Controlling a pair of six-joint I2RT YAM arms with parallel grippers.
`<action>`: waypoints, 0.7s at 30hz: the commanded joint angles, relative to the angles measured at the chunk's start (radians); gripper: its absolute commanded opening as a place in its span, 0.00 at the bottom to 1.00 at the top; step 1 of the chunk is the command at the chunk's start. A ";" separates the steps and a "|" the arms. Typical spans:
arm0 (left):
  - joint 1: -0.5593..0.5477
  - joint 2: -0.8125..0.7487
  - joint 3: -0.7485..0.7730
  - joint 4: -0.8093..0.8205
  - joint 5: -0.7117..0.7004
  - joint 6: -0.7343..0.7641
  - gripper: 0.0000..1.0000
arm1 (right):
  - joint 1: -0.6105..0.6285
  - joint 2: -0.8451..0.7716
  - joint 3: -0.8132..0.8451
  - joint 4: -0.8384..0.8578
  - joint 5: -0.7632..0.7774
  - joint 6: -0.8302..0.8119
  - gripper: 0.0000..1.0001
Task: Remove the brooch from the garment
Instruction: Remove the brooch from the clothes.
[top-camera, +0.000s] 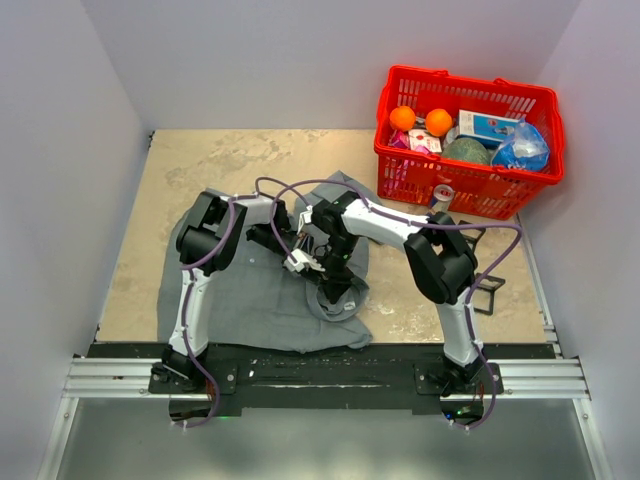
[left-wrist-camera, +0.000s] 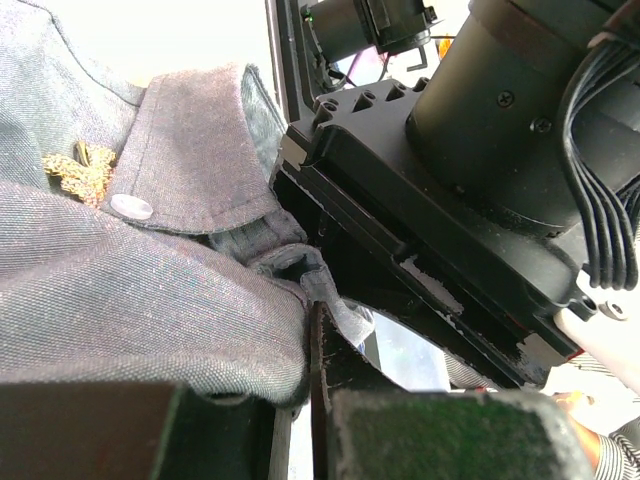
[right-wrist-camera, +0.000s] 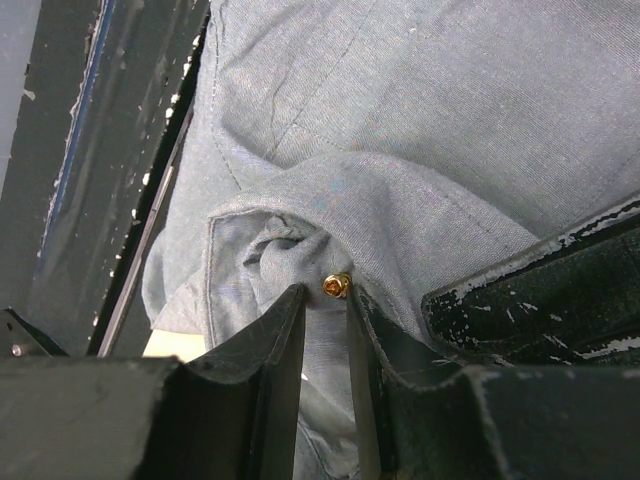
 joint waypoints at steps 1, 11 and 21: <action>-0.011 0.003 0.029 -0.017 0.128 0.021 0.00 | -0.005 0.013 0.046 0.008 -0.050 -0.008 0.27; -0.011 0.006 0.032 -0.018 0.126 0.021 0.00 | -0.005 0.034 0.071 -0.009 -0.061 -0.002 0.25; -0.011 0.011 0.038 -0.018 0.125 0.020 0.00 | -0.005 0.053 0.091 -0.027 -0.053 -0.010 0.22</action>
